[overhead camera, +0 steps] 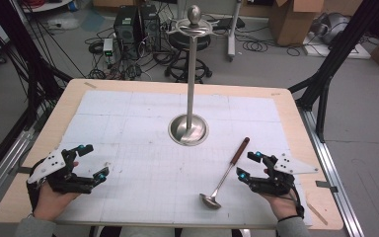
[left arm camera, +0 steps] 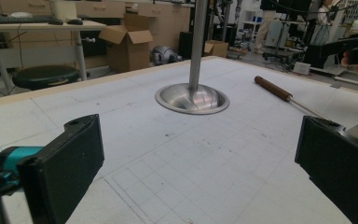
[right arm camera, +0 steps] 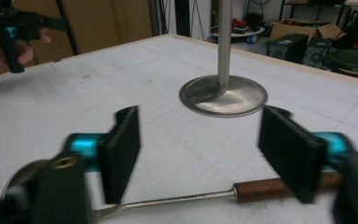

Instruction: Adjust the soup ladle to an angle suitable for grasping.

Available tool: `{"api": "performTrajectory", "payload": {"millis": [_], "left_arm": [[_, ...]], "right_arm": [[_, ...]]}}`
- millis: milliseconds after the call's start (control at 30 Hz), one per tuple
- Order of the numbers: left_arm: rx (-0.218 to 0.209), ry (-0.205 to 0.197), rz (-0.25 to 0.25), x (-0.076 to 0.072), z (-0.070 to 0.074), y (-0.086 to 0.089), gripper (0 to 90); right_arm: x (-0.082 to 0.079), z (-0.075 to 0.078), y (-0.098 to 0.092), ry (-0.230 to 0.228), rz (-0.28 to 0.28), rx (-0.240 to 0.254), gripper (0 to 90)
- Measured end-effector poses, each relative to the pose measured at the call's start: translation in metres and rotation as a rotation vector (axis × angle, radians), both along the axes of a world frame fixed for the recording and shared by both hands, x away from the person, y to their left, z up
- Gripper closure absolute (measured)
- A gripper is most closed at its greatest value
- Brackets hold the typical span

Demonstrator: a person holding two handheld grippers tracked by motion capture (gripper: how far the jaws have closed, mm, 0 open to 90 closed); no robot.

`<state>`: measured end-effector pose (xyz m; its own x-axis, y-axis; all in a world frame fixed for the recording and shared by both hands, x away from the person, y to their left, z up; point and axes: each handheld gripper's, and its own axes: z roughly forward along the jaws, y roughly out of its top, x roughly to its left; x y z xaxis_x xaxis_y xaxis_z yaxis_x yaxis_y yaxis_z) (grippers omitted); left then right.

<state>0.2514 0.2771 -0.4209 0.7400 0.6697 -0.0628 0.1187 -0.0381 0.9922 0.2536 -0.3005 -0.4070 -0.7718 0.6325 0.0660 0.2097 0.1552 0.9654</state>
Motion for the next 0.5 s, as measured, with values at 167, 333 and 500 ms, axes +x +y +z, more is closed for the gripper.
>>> {"api": "performTrajectory", "payload": {"millis": [167, 333, 500], "left_arm": [[0.007, 0.004, -0.002, 0.0005, -0.0005, -0.0004, 1.7], [0.008, 0.009, 0.000, 0.0007, -0.0008, -0.0008, 1.7], [0.011, 0.009, 0.001, 0.0007, -0.0008, -0.0008, 1.7]], "right_arm": [[-0.0006, -0.0006, -0.0008, 0.005, -0.007, -0.041, 61.4], [0.0004, -0.0031, 0.0002, 0.024, -0.010, -0.074, 78.0], [0.0030, -0.0075, 0.0018, 0.065, 0.003, -0.108, 89.6]]}}
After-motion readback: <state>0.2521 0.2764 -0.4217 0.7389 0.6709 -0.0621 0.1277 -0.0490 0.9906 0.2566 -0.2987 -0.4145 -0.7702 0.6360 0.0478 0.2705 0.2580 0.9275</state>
